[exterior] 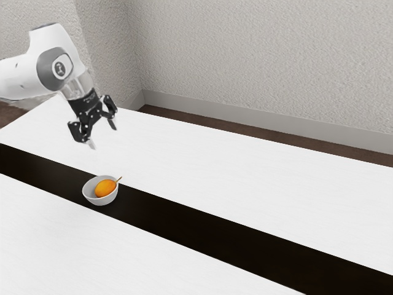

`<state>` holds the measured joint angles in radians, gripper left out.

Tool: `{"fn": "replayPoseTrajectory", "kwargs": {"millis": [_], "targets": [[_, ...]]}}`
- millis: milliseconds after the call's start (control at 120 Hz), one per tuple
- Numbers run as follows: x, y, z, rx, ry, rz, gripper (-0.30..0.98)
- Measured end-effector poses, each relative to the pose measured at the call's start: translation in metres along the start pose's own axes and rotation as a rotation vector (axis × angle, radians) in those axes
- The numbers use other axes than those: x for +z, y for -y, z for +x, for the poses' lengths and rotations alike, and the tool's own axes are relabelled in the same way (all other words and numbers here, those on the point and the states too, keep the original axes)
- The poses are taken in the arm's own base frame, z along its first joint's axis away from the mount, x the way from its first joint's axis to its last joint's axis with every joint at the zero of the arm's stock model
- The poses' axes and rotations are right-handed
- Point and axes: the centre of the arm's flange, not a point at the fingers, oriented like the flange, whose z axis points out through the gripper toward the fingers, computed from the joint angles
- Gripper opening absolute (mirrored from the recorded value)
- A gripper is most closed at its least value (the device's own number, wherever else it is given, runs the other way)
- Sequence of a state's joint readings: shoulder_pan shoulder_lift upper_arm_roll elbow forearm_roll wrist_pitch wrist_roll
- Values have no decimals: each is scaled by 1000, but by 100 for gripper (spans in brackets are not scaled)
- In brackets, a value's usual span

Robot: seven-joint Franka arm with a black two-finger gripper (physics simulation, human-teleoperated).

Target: Place the pear in the bowl.

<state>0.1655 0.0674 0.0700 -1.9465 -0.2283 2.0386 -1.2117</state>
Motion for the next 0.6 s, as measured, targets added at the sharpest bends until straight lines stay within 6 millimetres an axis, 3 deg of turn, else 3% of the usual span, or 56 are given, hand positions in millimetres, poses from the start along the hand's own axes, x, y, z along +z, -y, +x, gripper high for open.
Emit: {"fn": "replayPoseTrajectory", "kwargs": {"millis": [83, 308, 600], "targets": [[-51, -11, -18, 85, -42, -16, 67], [-118, -7, -41, 392, -168, 48, 68], [-148, -7, -62, 763, -214, 128, 69]]}}
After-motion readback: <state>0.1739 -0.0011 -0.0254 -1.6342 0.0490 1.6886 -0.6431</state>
